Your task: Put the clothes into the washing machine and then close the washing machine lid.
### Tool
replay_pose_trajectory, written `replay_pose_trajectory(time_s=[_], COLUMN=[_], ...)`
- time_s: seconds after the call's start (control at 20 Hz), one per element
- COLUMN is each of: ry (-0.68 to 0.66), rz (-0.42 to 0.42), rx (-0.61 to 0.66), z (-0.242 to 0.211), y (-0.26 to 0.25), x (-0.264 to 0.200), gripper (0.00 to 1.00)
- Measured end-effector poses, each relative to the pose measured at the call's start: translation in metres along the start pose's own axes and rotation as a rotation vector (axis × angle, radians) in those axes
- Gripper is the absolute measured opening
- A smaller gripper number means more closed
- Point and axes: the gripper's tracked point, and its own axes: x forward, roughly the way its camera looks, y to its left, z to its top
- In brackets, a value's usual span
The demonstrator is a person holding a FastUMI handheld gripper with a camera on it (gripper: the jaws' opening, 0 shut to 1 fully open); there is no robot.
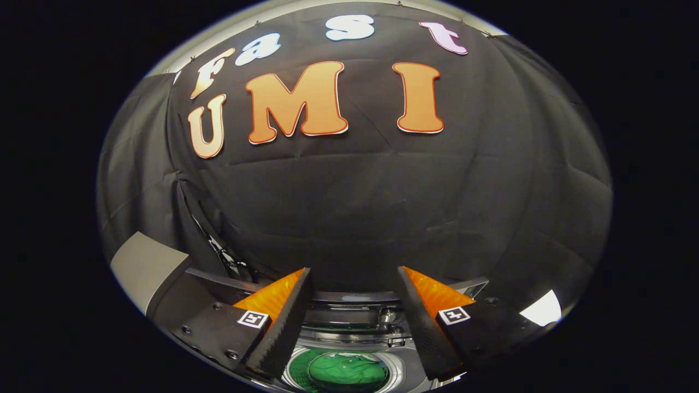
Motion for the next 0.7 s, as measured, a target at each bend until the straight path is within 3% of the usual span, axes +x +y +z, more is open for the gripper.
replay_pose_trajectory(time_s=[0.7], ry=[0.015], rz=[0.026], rx=[0.011], z=[-0.051], y=[0.003], x=[-0.08], gripper=[0.97])
